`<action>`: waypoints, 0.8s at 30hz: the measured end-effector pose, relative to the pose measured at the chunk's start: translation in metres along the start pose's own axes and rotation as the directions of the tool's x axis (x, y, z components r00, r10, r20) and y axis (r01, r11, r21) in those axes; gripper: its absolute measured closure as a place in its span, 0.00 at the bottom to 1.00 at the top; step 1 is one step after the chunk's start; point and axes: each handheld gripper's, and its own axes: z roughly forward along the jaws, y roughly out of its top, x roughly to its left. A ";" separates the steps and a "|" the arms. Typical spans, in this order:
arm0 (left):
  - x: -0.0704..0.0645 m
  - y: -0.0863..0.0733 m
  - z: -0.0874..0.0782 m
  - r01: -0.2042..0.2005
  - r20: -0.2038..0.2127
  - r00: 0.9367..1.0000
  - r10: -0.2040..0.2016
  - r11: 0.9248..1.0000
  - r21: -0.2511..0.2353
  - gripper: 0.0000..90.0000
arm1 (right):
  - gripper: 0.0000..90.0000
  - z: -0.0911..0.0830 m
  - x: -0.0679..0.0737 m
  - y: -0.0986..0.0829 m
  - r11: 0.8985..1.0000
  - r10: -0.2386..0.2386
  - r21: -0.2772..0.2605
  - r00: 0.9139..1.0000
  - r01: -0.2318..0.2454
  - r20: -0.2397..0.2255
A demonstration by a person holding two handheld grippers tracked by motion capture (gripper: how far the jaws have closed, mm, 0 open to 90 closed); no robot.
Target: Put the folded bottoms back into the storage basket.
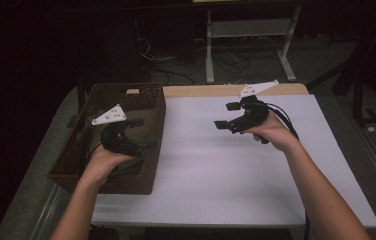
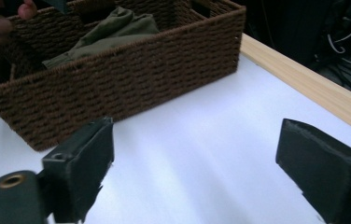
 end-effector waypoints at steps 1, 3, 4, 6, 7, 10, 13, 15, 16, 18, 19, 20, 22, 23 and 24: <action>-0.001 -0.001 0.001 -0.004 0.004 1.000 0.004 1.000 -0.004 0.00 | 0.10 -0.004 -0.001 -0.003 1.000 0.005 -0.002 1.000 -0.005 0.005; -0.003 -0.003 0.002 -0.002 0.011 1.000 0.002 1.000 -0.012 0.00 | 0.08 -0.012 -0.002 -0.008 1.000 0.015 -0.008 1.000 -0.014 0.017; -0.004 -0.004 0.003 -0.001 0.016 1.000 0.001 1.000 -0.018 0.00 | 0.07 -0.016 -0.003 -0.010 1.000 0.020 -0.008 1.000 -0.020 0.023; -0.005 -0.007 0.006 -0.002 0.022 1.000 0.002 1.000 -0.002 0.00 | 0.05 -0.024 -0.003 -0.015 1.000 0.024 -0.009 0.999 -0.023 0.037; -0.005 -0.008 0.007 -0.004 0.023 1.000 0.003 1.000 0.002 0.00 | 0.05 -0.028 -0.004 -0.018 1.000 0.027 -0.009 0.999 -0.026 0.044; -0.006 -0.011 0.010 -0.003 0.033 0.999 0.003 1.000 0.010 0.00 | 0.03 -0.040 -0.004 -0.025 0.999 0.041 -0.019 0.997 -0.040 0.062; -0.006 -0.013 0.011 0.002 0.037 0.999 -0.002 1.000 0.014 0.00 | 0.02 -0.049 -0.004 -0.032 0.999 0.047 -0.020 0.996 -0.046 0.077; -0.005 -0.014 0.011 0.003 0.037 0.999 -0.003 1.000 0.008 0.00 | 0.02 -0.056 -0.005 -0.038 0.998 0.059 -0.027 0.994 -0.057 0.088; -0.005 -0.014 0.011 0.004 0.037 0.999 -0.004 1.000 0.007 0.00 | 0.01 -0.060 -0.006 -0.041 0.997 0.068 -0.032 0.993 -0.065 0.092; -0.005 -0.014 0.012 0.006 0.039 0.999 -0.006 1.000 0.008 0.00 | 0.01 -0.067 -0.006 -0.047 0.997 0.077 -0.039 0.992 -0.073 0.101; -0.005 -0.014 0.012 0.005 0.039 0.999 -0.005 1.000 0.009 0.00 | 0.01 -0.071 -0.006 -0.050 0.996 0.082 -0.043 0.991 -0.078 0.106; -0.005 -0.014 0.012 0.006 0.039 0.999 -0.006 1.000 0.009 0.00 | 0.01 -0.074 -0.006 -0.053 0.996 0.083 -0.044 0.991 -0.079 0.108; -0.004 -0.014 0.012 0.007 0.039 0.999 -0.008 1.000 0.009 0.00 | 0.01 -0.081 -0.005 -0.059 0.996 0.083 -0.044 0.990 -0.078 0.115; -0.004 -0.014 0.012 0.007 0.039 0.999 -0.007 1.000 0.010 0.00 | 0.01 -0.085 -0.005 -0.062 0.995 0.088 -0.047 0.989 -0.083 0.119; -0.004 -0.014 0.013 0.007 0.038 0.999 -0.008 1.000 0.010 0.00 | 0.01 -0.089 -0.005 -0.065 0.995 0.091 -0.051 0.988 -0.085 0.124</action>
